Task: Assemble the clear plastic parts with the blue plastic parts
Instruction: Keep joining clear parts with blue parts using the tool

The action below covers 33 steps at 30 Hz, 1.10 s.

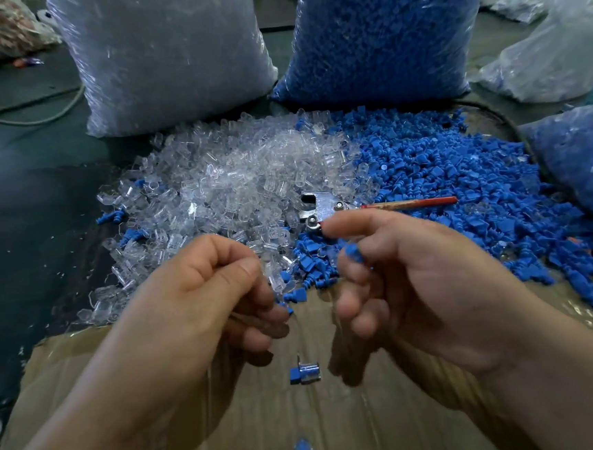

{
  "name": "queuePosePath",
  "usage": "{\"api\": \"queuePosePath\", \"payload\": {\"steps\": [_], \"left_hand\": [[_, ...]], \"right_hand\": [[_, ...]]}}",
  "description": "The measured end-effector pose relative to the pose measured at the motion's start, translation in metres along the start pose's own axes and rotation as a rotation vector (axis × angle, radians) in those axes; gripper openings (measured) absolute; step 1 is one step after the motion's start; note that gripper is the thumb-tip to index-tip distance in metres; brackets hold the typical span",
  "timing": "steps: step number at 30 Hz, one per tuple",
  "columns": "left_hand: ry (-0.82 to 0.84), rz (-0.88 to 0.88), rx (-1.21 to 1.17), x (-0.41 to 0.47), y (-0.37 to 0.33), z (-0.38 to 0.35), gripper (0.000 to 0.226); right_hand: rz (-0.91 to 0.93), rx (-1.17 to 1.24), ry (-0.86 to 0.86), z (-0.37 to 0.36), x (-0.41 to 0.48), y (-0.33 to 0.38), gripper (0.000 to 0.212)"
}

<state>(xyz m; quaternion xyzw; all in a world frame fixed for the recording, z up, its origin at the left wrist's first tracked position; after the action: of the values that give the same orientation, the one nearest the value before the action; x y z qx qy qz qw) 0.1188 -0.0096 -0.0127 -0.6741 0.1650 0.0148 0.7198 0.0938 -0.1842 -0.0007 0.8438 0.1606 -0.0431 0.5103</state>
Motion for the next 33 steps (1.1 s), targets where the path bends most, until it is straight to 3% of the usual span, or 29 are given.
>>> {"api": "queuePosePath", "payload": {"steps": [3,9,12,16,24,27,31,33], "left_hand": [[0.033,0.004,0.01,-0.003,-0.001,-0.006,0.017],[0.048,0.015,0.005,-0.004,0.002,-0.013,0.011],[0.052,0.014,-0.035,-0.005,0.001,-0.015,0.015],[0.043,0.01,-0.11,-0.005,0.0,-0.016,0.024],[0.022,-0.034,-0.124,-0.007,-0.001,-0.023,0.031],[0.001,-0.047,-0.131,-0.007,-0.001,-0.022,0.023],[-0.014,-0.081,-0.131,-0.007,-0.004,-0.023,0.015],[-0.018,-0.095,-0.123,-0.008,-0.005,-0.023,0.014]], "right_hand": [[0.023,0.234,0.055,-0.002,0.002,0.005,0.032],[-0.014,0.147,0.078,-0.006,0.0,-0.003,0.023],[0.02,0.033,0.034,-0.002,0.001,-0.004,0.019],[0.228,-0.202,0.041,-0.004,-0.002,0.006,0.019],[0.641,-1.001,-0.119,-0.007,-0.013,0.019,0.015],[0.706,-1.023,-0.149,-0.008,-0.015,0.025,0.015],[0.6,-0.869,-0.071,-0.01,-0.009,0.015,0.012],[0.625,-0.937,-0.074,-0.011,-0.009,0.012,0.01]]}}
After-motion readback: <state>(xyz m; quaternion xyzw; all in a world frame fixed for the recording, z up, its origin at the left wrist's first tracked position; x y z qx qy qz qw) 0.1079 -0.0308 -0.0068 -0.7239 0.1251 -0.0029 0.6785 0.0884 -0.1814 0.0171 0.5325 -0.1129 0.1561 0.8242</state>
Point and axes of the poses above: each hand's wrist, its own x-axis towards the middle knuckle, its own z-axis out of the back of the hand, y = z × x, the point moved 6 cm from there along x, towards the middle knuckle, and after that the axes turned 4 degrees about z, right-handed, at the moved point
